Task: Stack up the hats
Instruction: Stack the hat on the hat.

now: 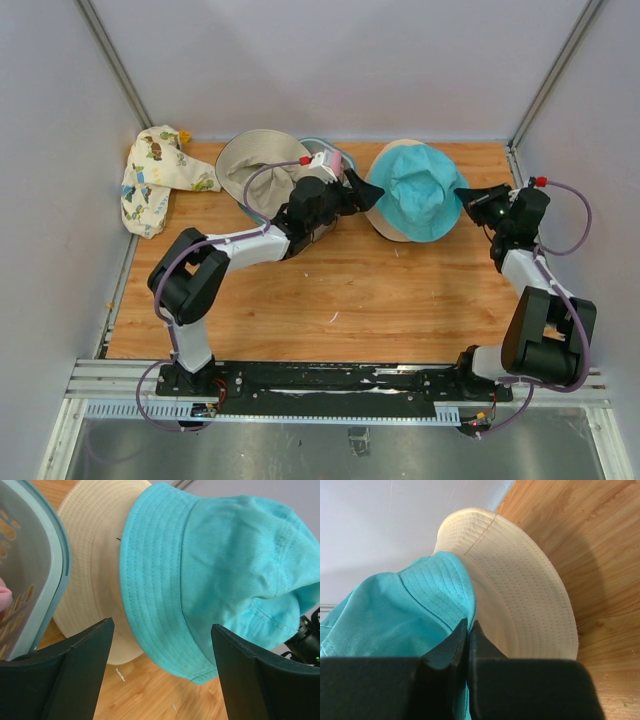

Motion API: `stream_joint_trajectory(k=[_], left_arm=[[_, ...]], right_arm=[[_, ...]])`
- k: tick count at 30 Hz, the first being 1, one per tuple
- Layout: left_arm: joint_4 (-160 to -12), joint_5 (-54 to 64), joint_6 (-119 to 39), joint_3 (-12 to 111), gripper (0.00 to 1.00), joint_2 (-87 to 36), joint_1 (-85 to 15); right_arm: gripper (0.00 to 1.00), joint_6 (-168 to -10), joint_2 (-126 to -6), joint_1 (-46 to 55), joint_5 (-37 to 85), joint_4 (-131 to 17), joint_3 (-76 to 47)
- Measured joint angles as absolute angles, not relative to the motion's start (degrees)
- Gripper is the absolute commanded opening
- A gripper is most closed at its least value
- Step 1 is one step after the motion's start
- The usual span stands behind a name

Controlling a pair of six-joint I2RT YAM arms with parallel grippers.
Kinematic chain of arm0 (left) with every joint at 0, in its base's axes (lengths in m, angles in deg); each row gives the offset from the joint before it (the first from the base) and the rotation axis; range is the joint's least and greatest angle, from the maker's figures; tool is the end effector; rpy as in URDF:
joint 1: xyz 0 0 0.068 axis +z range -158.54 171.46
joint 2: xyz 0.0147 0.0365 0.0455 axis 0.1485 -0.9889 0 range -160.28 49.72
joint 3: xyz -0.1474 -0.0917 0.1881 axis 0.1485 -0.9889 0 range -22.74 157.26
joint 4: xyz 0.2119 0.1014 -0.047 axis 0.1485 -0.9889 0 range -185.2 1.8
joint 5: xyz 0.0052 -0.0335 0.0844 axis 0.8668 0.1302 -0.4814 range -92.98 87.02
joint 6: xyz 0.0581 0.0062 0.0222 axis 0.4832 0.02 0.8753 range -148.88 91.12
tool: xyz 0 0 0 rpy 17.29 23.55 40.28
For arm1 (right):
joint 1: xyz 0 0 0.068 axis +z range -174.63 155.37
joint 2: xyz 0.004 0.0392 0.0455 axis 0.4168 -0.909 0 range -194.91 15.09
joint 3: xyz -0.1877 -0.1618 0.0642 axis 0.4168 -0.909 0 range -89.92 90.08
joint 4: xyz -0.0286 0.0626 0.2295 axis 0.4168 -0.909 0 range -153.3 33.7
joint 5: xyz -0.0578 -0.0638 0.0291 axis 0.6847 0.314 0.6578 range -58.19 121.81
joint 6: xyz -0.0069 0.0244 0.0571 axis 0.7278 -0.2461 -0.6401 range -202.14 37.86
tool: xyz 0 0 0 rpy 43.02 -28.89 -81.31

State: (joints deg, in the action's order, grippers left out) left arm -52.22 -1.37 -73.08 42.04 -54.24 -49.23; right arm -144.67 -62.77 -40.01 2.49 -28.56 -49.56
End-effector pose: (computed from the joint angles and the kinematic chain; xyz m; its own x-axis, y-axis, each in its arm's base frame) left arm 0.3104 -0.2687 0.2526 -0.4995 -0.4897 -0.7146 0.4530 0.5556 -0.6973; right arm 0.2898 -0.0555 0.2477 -0.2831 0.8801 -0.3811 0.0370 0.4070 0.9127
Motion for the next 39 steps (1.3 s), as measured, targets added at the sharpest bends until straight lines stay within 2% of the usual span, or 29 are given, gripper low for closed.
stream_joint_trajectory(k=[7,16,22,30,35,39], left_arm=[[-50.25,-2.90,-73.61,42.04,0.82,-56.54,-49.23],[-43.76,-3.41,-76.40,42.06,0.70,-60.10,-49.23],[-39.69,-4.06,-78.61,42.06,0.55,-62.70,-49.27],[-36.52,-4.65,-80.51,41.18,0.13,-64.36,-49.14],[-34.10,-4.89,-80.56,38.67,0.03,-64.14,-49.16],[-33.96,-5.02,-80.34,37.71,0.01,-62.92,-49.19]], right_arm=[[0.00,-144.69,-63.39,-40.01,1.55,-28.82,-48.05],[0.00,-145.15,-65.72,-40.01,0.37,-28.71,-47.33],[0.00,-145.61,-67.21,-40.01,-0.22,-28.27,-47.24],[0.00,-146.11,-68.06,-40.01,-0.77,-28.01,-46.15],[0.00,-146.09,-68.06,-40.01,-1.14,-28.54,-45.21],[0.00,-145.96,-68.04,-40.01,-1.18,-29.93,-44.31]])
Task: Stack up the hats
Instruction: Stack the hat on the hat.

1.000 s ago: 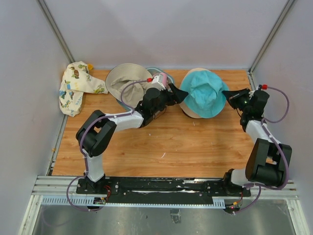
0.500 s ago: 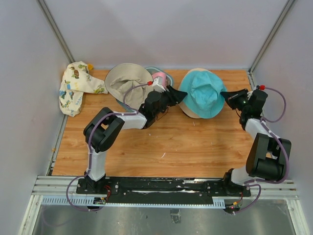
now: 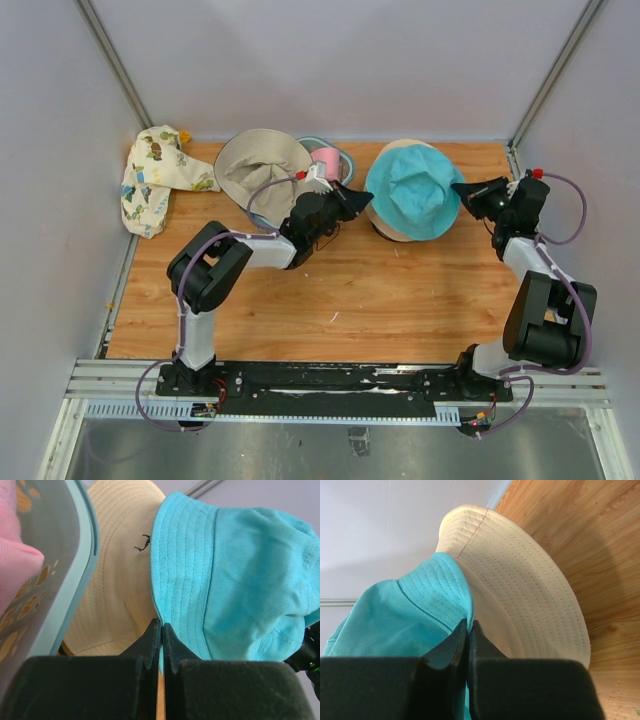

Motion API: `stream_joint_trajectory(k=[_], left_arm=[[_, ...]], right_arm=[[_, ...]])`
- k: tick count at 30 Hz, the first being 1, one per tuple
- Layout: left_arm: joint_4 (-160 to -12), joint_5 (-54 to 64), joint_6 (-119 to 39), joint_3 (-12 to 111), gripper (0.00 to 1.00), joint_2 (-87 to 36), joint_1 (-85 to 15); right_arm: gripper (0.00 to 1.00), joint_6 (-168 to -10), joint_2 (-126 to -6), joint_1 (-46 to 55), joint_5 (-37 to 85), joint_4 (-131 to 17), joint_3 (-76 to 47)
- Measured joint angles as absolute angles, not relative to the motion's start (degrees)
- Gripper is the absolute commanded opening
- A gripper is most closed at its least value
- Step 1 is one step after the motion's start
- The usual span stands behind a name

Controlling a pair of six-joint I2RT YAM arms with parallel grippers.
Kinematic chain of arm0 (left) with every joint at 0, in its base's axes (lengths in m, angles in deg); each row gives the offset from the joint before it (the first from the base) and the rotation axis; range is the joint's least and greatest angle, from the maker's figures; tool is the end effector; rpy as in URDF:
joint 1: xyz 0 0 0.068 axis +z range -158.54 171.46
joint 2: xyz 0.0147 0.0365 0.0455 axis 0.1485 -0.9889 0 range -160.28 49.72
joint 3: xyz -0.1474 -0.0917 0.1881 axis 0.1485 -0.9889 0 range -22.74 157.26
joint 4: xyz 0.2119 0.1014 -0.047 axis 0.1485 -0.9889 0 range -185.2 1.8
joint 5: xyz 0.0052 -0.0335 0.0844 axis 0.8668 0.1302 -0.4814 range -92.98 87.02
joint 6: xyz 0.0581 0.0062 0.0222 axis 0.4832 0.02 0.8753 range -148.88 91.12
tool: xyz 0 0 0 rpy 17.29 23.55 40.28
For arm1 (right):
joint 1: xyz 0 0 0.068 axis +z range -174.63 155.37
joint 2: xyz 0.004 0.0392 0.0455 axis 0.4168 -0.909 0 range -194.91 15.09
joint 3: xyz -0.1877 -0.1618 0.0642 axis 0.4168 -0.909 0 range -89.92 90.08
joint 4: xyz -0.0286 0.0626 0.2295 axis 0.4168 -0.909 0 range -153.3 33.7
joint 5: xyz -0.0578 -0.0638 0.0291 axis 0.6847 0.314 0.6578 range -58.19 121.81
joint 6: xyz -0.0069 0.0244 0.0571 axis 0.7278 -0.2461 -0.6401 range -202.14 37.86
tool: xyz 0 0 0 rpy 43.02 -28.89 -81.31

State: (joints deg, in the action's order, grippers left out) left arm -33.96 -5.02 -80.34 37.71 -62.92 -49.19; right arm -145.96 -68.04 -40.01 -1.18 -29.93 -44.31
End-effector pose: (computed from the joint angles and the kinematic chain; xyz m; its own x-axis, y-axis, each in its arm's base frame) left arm 0.3195 -0.2721 0.2072 -0.4712 -0.6258 -0.6216 0.4100 0.4685 -0.7825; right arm 0.3101 -0.0584 0.2489 -0.3449 0.8755 -0.3385 0.0382 0.3734 0.9269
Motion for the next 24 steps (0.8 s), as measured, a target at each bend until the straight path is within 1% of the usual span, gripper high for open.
stream_joint_trajectory(k=[11,19,24], left_arm=[[-35.25,-6.60,-78.02,37.31,0.00,-57.04,-49.19],[-40.02,-8.08,-76.53,37.95,0.01,-56.56,-49.16],[-44.24,-9.61,-75.59,39.52,0.00,-56.56,-49.19]], right_arm=[[0.00,-145.04,-68.04,-40.01,-1.21,-34.44,-39.92],[0.00,-144.67,-68.30,-40.01,-1.27,-36.08,-36.03],[0.01,-144.45,-70.53,-39.97,-1.34,-37.32,-34.11]])
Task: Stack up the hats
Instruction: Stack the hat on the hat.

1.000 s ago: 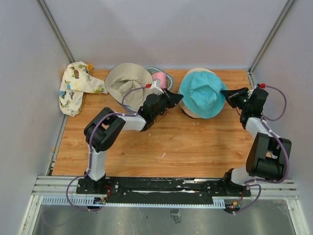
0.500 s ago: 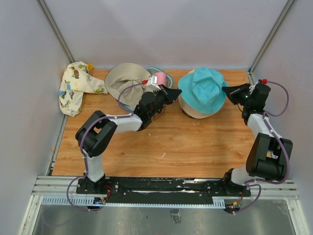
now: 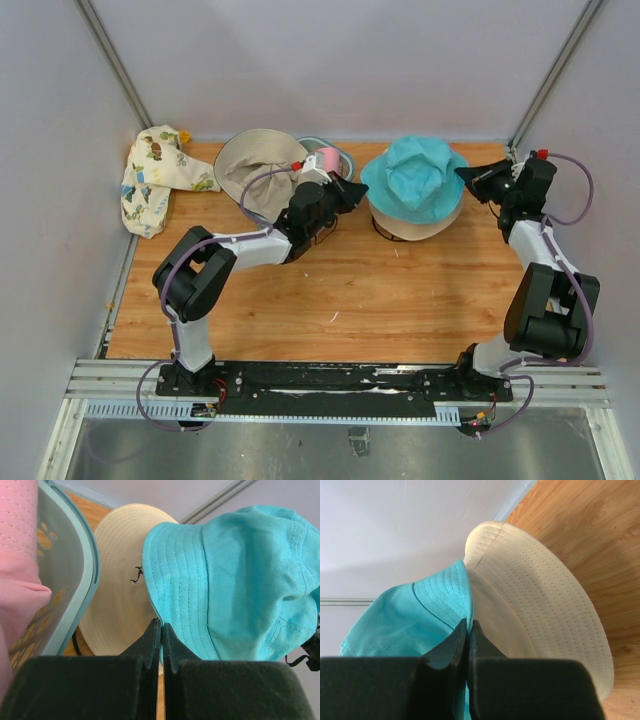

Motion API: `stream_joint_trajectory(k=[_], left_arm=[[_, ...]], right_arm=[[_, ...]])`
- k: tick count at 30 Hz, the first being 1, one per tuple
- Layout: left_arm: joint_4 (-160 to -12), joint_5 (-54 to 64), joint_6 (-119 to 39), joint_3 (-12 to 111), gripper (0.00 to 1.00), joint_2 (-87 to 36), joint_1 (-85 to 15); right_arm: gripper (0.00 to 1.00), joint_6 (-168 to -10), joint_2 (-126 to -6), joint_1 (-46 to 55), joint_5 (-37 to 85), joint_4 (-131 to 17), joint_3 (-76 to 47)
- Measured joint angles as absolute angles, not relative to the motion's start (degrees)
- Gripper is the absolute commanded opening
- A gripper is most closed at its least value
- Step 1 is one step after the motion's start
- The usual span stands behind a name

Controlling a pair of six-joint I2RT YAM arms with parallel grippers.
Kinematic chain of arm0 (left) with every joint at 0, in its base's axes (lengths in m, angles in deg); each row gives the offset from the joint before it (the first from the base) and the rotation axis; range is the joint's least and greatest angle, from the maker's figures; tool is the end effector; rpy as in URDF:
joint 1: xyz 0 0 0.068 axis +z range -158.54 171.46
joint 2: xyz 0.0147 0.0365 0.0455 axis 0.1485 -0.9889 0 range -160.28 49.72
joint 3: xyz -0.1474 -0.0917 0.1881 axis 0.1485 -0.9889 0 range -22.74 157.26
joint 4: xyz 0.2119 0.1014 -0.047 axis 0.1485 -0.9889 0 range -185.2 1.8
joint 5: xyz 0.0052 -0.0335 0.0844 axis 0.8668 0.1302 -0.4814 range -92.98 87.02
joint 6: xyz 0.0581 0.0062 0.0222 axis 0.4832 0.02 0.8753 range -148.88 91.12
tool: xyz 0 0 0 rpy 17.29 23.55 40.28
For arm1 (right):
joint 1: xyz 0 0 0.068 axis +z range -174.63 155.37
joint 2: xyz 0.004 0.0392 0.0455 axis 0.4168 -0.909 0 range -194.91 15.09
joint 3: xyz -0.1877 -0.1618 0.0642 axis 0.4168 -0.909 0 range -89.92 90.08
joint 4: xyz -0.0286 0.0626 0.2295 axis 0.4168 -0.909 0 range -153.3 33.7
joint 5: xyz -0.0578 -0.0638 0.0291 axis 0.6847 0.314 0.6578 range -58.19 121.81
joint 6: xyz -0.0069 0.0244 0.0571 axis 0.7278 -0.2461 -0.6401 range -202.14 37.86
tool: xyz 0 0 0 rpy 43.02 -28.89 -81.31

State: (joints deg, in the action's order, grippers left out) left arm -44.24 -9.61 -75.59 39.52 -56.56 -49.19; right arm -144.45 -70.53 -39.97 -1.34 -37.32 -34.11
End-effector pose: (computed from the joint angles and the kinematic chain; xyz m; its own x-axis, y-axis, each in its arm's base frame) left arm 0.3157 -0.2638 0.2393 -0.4078 -0.6029 -0.6857 0.3831 0.5687 -0.7279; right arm 0.3299 -0.0635 0.2798 -0.3467 0.8638 -0.3655 0.0226 0.3973 0.9174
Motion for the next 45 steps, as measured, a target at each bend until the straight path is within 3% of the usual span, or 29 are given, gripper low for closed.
stream_joint_trajectory(k=[20,35,37,42,45], left_arm=[[-56.24,-10.62,-73.82,44.77,0.01,-58.90,-49.29],[-57.94,-10.07,-72.38,46.01,0.00,-61.83,-50.04],[-58.36,-9.83,-72.14,46.01,0.00,-61.89,-50.04],[-58.44,-9.61,-71.79,45.99,0.01,-61.96,-50.26],[-58.49,-9.42,-71.57,45.99,0.01,-61.98,-50.43]], right_arm=[[0.06,-141.61,-76.67,-39.94,-0.09,-42.50,-28.31],[0.29,-139.59,-81.05,-39.94,1.00,-42.59,-28.51],[0.28,-139.33,-81.05,-39.97,1.44,-42.59,-28.80],[0.07,-138.94,-81.05,-39.94,1.64,-42.57,-29.06],[0.07,-138.83,-81.09,-39.79,1.79,-42.59,-29.06]])
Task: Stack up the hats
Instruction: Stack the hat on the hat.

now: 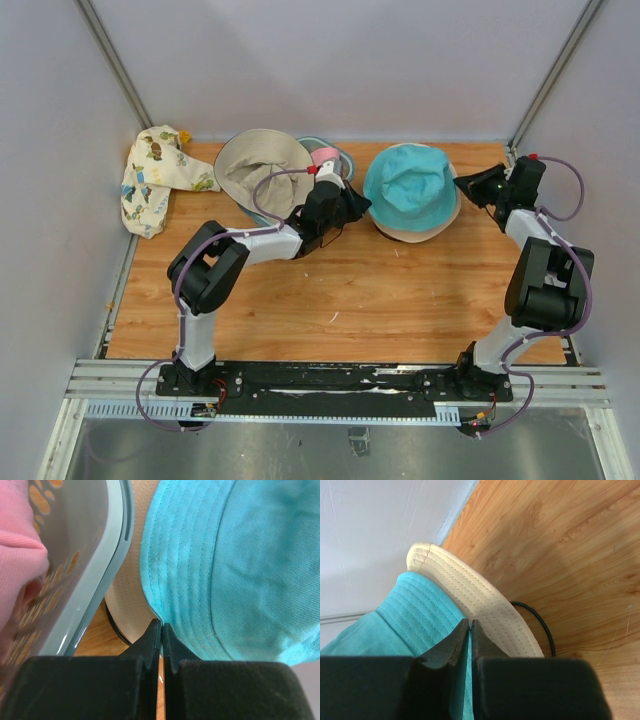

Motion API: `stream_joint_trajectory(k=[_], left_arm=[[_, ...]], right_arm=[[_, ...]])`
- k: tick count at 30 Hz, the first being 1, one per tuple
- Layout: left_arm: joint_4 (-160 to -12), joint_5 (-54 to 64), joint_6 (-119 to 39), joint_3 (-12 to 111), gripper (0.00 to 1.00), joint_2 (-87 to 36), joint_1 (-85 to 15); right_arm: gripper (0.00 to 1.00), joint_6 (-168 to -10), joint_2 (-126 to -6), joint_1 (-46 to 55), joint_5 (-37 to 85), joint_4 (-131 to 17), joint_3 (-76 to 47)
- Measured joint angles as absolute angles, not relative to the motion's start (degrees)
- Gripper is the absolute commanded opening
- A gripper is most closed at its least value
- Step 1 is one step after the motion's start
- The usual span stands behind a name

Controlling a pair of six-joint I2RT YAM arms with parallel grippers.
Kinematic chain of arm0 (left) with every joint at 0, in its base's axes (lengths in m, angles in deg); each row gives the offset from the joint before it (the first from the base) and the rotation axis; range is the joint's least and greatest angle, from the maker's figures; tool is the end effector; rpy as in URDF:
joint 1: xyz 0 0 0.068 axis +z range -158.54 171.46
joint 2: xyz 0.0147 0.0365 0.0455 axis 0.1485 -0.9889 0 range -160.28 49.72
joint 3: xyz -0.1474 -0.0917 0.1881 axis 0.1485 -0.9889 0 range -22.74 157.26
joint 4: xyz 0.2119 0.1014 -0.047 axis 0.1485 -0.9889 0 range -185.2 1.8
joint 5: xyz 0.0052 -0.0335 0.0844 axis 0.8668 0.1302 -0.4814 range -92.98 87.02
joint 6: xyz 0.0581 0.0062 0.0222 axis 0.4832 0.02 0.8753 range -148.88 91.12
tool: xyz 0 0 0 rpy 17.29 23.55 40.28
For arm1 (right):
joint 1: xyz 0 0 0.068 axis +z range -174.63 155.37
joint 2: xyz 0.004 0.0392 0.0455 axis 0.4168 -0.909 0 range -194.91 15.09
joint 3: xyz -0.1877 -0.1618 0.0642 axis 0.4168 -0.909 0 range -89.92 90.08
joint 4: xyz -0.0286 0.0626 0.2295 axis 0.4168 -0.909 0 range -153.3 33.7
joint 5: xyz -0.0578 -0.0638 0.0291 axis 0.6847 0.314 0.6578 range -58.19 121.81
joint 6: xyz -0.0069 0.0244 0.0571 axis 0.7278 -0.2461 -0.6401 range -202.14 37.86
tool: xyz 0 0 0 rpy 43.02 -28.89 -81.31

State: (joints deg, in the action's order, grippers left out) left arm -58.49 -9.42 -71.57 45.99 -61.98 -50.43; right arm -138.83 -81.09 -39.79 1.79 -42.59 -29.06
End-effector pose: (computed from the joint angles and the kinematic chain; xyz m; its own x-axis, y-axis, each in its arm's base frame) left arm 0.3254 -0.2846 0.2077 -0.5202 -0.4385 -0.7328 0.3122 0.7011 -0.6411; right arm 0.3624 -0.0735 0.2370 -0.3812 0.8529 -0.3567 0.1748 0.4454 0.8781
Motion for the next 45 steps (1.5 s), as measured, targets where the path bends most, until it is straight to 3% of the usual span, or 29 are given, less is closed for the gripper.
stream_joint_trajectory(k=[8,14,24,26,30,35,42,45], left_arm=[[-58.64,-9.31,-71.29,45.99,0.01,-61.98,-50.54],[-58.82,-9.33,-71.09,45.99,0.00,-61.98,-50.61],[-59.80,-9.05,-70.87,46.19,0.01,-62.44,-50.65],[-60.11,-8.83,-70.81,46.67,0.01,-62.79,-50.74],[-60.63,-8.63,-70.41,47.46,0.01,-63.27,-50.74],[-61.35,-8.61,-69.96,47.91,0.01,-63.29,-50.74],[-61.83,-8.63,-69.34,48.51,0.01,-63.66,-50.76],[-61.90,-8.63,-69.17,48.61,0.00,-63.82,-50.76]], right_arm=[[0.45,-139.59,-81.09,-39.70,1.50,-41.56,-29.23],[0.50,-140.78,-81.09,-39.68,0.04,-39.42,-29.67],[0.27,-142.52,-82.36,-39.64,-2.45,-34.74,-30.37],[0.28,-142.72,-83.34,-39.62,-2.78,-34.09,-30.46],[0.40,-143.07,-84.39,-39.62,-3.57,-33.56,-30.76],[0.40,-143.42,-84.46,-39.62,-4.22,-31.60,-31.77],[0.09,-144.34,-84.89,-39.62,-5.10,-28.67,-33.36],[0.01,-144.47,-85.02,-39.62,-5.23,-28.29,-33.54]])
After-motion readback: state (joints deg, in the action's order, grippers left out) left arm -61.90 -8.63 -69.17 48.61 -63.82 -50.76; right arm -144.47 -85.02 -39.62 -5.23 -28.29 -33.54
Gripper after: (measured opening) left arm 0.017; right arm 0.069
